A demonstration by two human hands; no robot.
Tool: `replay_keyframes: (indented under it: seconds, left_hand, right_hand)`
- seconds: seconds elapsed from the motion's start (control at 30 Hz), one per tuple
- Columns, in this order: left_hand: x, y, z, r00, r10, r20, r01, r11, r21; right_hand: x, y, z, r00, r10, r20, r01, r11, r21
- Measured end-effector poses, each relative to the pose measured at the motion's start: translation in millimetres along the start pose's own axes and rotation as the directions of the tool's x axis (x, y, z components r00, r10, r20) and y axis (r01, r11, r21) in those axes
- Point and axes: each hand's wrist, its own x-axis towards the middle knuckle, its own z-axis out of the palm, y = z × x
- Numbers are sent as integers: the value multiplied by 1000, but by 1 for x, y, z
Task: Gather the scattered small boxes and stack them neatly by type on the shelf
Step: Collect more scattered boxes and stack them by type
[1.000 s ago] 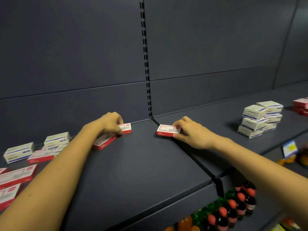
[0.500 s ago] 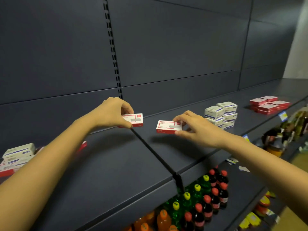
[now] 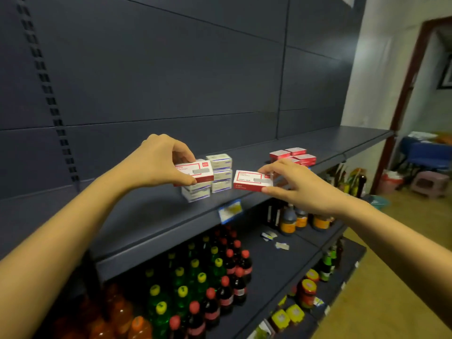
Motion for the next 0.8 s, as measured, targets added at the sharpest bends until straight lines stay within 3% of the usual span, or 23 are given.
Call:
replay_keyframes:
  seconds: [0.43, 0.63, 0.8]
  left_hand:
    - [93, 118, 118, 999, 41, 0, -41, 998, -51]
    - [146, 130, 155, 1000, 31, -3, -32, 996, -80]
    - [192, 124, 178, 999, -11, -37, 9, 998, -56]
  right_hand:
    - [-53, 153, -57, 991, 132, -25, -134, 985, -108]
    - [-42, 208, -63, 985, 163, -59, -166, 984, -64]
    - [-9, 252, -63, 990, 106, -89, -110, 993, -35]
